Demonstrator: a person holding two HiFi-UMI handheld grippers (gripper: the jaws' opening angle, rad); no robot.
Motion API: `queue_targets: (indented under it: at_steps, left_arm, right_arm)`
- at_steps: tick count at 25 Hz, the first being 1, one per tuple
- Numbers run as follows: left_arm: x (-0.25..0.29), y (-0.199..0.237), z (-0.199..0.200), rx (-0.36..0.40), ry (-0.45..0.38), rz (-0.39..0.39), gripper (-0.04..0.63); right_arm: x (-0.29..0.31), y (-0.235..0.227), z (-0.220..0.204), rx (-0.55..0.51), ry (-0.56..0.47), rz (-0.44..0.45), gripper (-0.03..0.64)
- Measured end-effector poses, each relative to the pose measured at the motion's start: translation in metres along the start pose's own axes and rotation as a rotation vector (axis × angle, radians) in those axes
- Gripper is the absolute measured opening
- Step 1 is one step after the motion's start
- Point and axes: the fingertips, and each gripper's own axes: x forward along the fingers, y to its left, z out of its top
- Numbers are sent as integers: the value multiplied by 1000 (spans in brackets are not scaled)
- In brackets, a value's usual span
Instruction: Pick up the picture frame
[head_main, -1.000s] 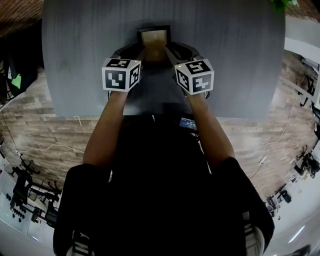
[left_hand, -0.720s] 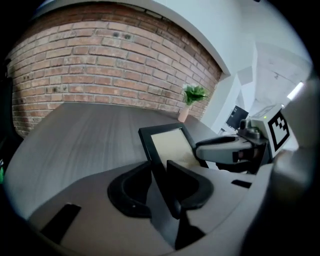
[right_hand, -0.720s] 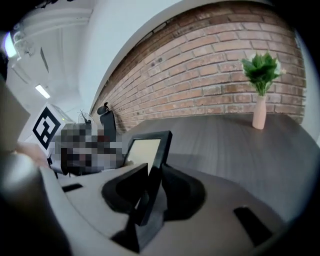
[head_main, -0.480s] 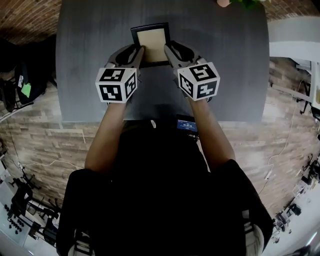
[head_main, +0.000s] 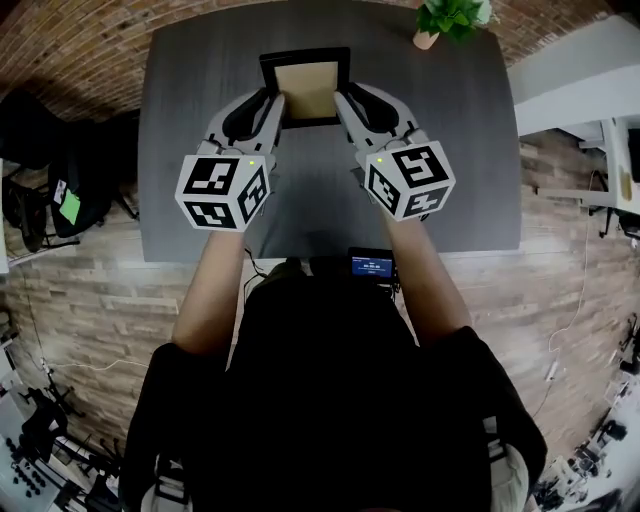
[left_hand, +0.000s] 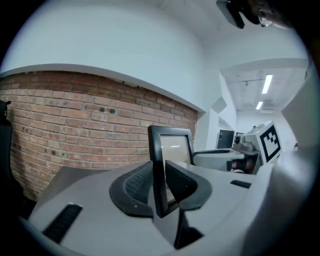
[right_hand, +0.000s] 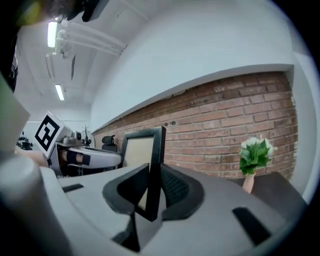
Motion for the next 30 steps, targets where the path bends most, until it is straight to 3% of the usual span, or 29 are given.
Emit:
queue_targets:
  at_steps: [8, 18, 24, 30]
  left_arm:
    - [-88, -25, 31, 22, -118, -65, 69]
    - [-202, -48, 21, 41, -191, -117, 69]
    - [-232, -61, 15, 21, -207, -113, 69]
    - [-245, -97, 18, 36, -215, -109, 69]
  right_arm:
    - [-59, 71, 40, -72, -109, -50, 74]
    - [-124, 169, 42, -113, -182, -71, 74]
    - [-154, 198, 38, -128, -201, -75, 74]
    - [-194, 198, 34, -129, -236, -86, 74]
